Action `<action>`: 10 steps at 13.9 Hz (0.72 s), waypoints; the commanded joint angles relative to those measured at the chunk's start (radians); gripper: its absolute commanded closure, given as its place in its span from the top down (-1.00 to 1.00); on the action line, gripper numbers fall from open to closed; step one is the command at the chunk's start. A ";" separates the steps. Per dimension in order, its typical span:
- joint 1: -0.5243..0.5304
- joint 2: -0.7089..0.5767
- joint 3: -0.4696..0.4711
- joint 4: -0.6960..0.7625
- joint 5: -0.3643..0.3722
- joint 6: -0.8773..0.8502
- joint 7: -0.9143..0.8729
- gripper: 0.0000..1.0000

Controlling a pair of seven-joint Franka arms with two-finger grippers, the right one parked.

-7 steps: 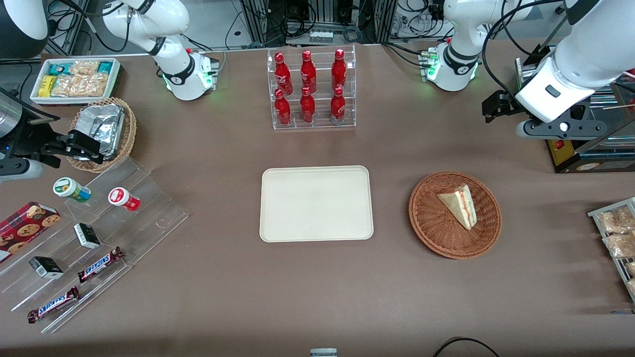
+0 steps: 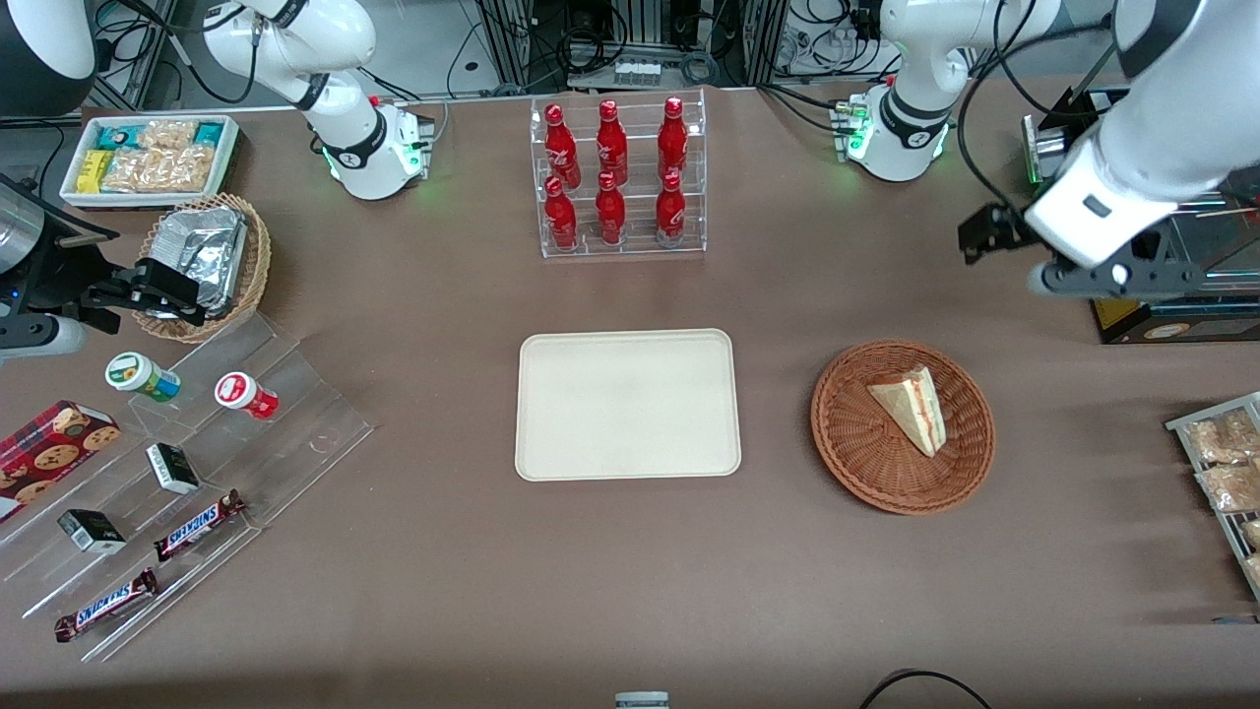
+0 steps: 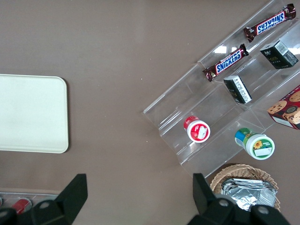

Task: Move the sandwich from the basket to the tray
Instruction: 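Move the left gripper over the sandwich in the wicker basket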

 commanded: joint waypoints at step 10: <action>-0.011 -0.067 0.014 -0.574 0.056 0.628 -0.465 1.00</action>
